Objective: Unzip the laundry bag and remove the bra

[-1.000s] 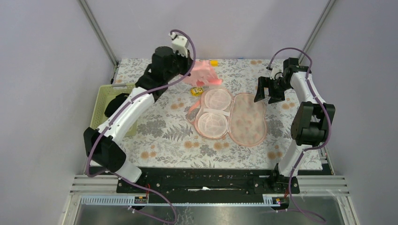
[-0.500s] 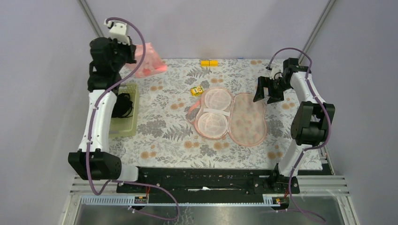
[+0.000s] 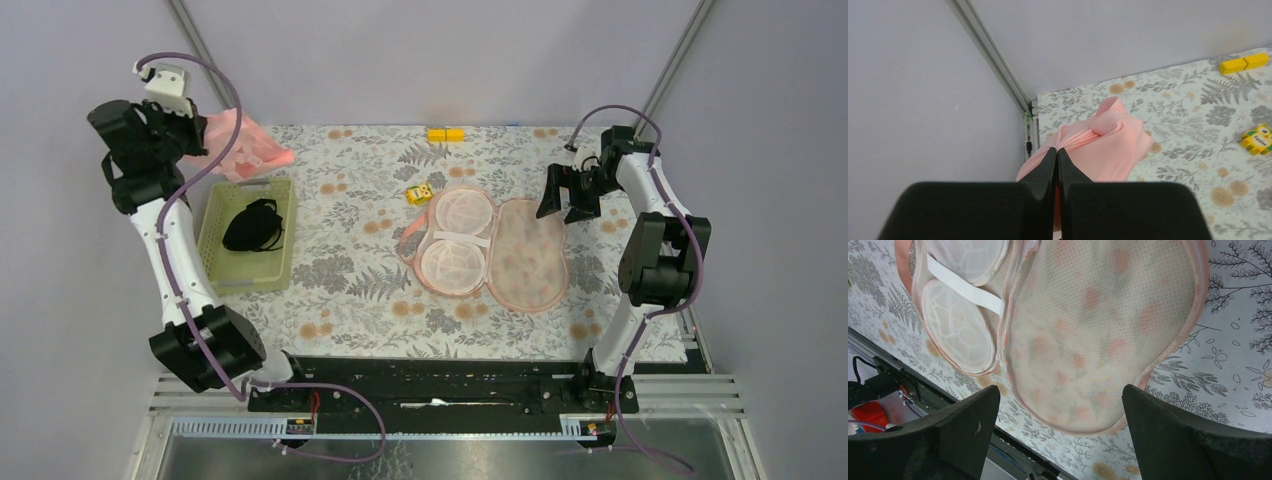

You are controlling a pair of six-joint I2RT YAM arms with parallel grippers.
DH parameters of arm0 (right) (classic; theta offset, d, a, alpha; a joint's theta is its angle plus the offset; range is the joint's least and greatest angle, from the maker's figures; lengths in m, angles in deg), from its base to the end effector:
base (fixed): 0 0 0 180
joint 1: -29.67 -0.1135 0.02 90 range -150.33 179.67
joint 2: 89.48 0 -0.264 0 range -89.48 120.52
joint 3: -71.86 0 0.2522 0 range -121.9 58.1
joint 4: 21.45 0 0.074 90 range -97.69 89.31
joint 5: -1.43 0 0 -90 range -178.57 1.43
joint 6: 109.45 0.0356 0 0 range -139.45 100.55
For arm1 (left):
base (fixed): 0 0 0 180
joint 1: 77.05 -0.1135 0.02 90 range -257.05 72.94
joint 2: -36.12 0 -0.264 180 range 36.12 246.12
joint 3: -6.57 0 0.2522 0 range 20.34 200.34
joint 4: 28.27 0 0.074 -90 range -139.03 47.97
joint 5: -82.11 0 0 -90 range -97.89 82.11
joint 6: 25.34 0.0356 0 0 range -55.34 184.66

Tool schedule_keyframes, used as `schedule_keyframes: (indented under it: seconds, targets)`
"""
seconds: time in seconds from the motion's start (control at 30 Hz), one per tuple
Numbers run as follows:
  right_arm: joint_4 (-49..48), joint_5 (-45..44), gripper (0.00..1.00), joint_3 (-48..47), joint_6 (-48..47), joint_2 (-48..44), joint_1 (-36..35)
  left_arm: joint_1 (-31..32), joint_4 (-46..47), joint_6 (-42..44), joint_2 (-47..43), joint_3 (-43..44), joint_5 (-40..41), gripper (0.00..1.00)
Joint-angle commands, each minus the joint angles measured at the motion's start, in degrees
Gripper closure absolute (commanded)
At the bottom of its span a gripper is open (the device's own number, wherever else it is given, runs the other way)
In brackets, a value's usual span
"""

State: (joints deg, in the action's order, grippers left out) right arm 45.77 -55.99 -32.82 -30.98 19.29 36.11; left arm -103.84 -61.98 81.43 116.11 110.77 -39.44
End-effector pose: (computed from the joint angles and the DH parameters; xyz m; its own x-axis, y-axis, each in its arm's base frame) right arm 0.3895 -0.0247 0.2470 -0.9069 -0.0671 -0.4159 -0.2635 0.8606 0.4357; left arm 0.2825 0.1218 0.4597 -0.1190 0.2154 -0.9693 0.1158 0.9725 0.2019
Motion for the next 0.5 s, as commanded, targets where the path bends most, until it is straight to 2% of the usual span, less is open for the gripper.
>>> schedule_keyframes:
  seconds: [0.0, 0.1, 0.3, 0.47]
  targets:
    - [1.05, 1.92, 0.0, -2.24, 0.94, 0.65, 0.15, -5.5, 1.1, 6.28, 1.5, 2.1, -11.76, 1.0]
    - [1.01, 2.36, 0.0, -2.54, 1.23, 1.1, 0.12, -7.81, 0.83, 9.75, 2.7, 1.4, -15.79, 1.0]
    - [1.74, 2.73, 0.0, -3.36, 1.18, 1.53, 0.07, -8.95, 0.65, 18.15, 5.54, -0.67, -17.21, 1.0]
    - [1.66, 2.56, 0.0, -1.83, 0.56, 0.73, 0.07, -10.62, -2.5, 29.78, 5.56, -7.5, -17.07, 1.0]
